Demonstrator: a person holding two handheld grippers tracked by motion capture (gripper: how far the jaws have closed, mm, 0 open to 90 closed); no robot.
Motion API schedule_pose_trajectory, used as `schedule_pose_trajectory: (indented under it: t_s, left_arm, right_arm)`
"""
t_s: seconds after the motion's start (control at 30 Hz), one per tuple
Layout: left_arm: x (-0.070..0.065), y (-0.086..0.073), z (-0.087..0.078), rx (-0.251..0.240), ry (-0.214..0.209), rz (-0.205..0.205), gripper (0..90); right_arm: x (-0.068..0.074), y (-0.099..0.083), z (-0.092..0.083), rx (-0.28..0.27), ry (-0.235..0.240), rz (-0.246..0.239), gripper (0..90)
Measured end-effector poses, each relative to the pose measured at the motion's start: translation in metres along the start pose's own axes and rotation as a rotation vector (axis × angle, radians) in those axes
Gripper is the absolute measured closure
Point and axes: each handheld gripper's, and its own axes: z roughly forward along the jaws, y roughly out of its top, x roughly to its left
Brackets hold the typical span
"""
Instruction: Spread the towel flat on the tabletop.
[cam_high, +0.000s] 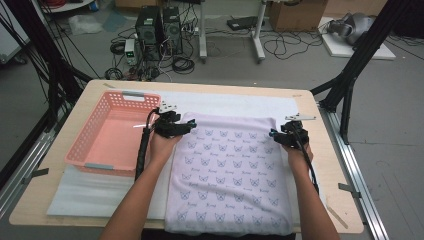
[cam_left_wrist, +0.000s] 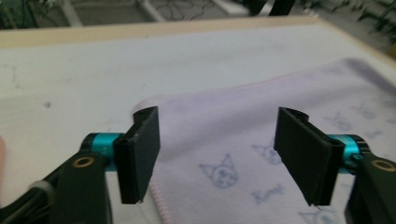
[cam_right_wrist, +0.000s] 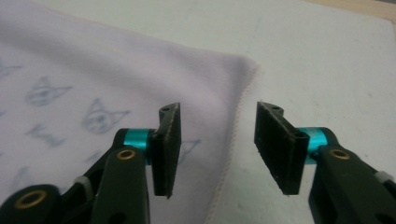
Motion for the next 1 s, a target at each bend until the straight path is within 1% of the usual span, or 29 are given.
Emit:
schedule_pose_trajectory:
  t_s: [0.03, 0.07, 0.1, 0.17, 0.23, 0.3, 0.33, 0.4, 0.43, 0.47, 0.5, 0.57, 0.6, 0.63, 0.67, 0.7, 0.77, 0.83, 0.9, 0.93, 0.97, 1.0]
  left_arm:
    - [-0.002, -0.001, -0.003, -0.009, -0.007, -0.002, 23.1]
    - [-0.004, -0.003, -0.007, -0.020, -0.015, 0.002, 16.8]
    - [-0.006, -0.005, -0.011, -0.026, -0.032, 0.005, 15.5]
    - [-0.010, -0.009, -0.016, -0.029, -0.037, 0.017, 15.7]
    - [-0.012, -0.013, -0.023, -0.031, -0.086, 0.037, 18.4]
    - [-0.014, -0.013, -0.027, 0.012, -0.137, 0.067, 19.5]
    - [-0.016, -0.013, -0.028, 0.017, -0.164, 0.086, 19.5]
    - [-0.020, -0.014, -0.030, 0.000, -0.208, 0.146, 18.3]
    - [-0.024, -0.015, -0.032, -0.030, -0.213, 0.168, 18.4]
    - [-0.027, -0.017, -0.033, -0.051, -0.210, 0.179, 19.4]
    - [-0.029, -0.019, -0.035, -0.056, -0.211, 0.178, 21.2]
    - [-0.031, -0.022, -0.037, -0.069, -0.229, 0.161, 21.2]
    - [-0.032, -0.024, -0.039, -0.079, -0.218, 0.162, 21.8]
    - [-0.032, -0.025, -0.040, -0.084, -0.214, 0.149, 22.0]
    - [-0.032, -0.027, -0.042, -0.087, -0.220, 0.127, 20.5]
    - [-0.031, -0.029, -0.044, -0.089, -0.228, 0.119, 19.5]
    - [-0.031, -0.034, -0.048, -0.108, -0.218, 0.128, 19.7]
    - [-0.031, -0.034, -0.050, -0.109, -0.221, 0.123, 18.8]
    - [-0.032, -0.035, -0.051, -0.118, -0.226, 0.125, 18.9]
    - [-0.033, -0.038, -0.052, -0.128, -0.234, 0.118, 19.3]
    - [-0.033, -0.041, -0.052, -0.130, -0.231, 0.120, 20.6]
    - [-0.034, -0.043, -0.053, -0.119, -0.229, 0.129, 20.8]
  right_arm:
    - [0.001, -0.001, -0.006, -0.019, 0.018, -0.013, 47.3]
    - [0.002, -0.003, -0.012, -0.020, 0.030, -0.025, 44.7]
    - [0.001, -0.006, -0.018, -0.019, 0.042, -0.029, 41.3]
    - [-0.001, -0.015, -0.030, -0.038, 0.084, -0.020, 37.2]
    - [-0.003, -0.023, -0.038, -0.052, 0.114, -0.021, 34.4]
    - [-0.003, -0.031, -0.048, -0.065, 0.144, -0.027, 31.6]
    - [-0.002, -0.036, -0.052, -0.077, 0.163, -0.028, 31.1]
    - [-0.001, -0.043, -0.059, -0.098, 0.198, -0.037, 27.6]
    - [0.000, -0.046, -0.061, -0.098, 0.205, -0.049, 26.9]
    - [0.001, -0.049, -0.063, -0.100, 0.211, -0.055, 26.8]
    - [0.003, -0.050, -0.065, -0.101, 0.213, -0.063, 25.9]
    - [0.005, -0.054, -0.069, -0.094, 0.201, -0.075, 22.2]
    - [0.006, -0.055, -0.072, -0.098, 0.200, -0.069, 19.9]
    - [0.007, -0.057, -0.074, -0.100, 0.206, -0.061, 19.2]
    - [0.007, -0.060, -0.076, -0.106, 0.214, -0.053, 19.2]
    - [0.008, -0.062, -0.079, -0.113, 0.215, -0.049, 19.2]
    - [0.010, -0.065, -0.084, -0.116, 0.210, -0.068, 19.2]
    - [0.012, -0.068, -0.089, -0.140, 0.210, -0.056, 19.2]
    - [0.013, -0.068, -0.092, -0.155, 0.190, -0.060, 19.4]
    - [0.014, -0.068, -0.093, -0.169, 0.180, -0.065, 19.5]
    - [0.014, -0.068, -0.094, -0.184, 0.170, -0.067, 19.5]
    - [0.015, -0.068, -0.096, -0.192, 0.163, -0.072, 19.7]
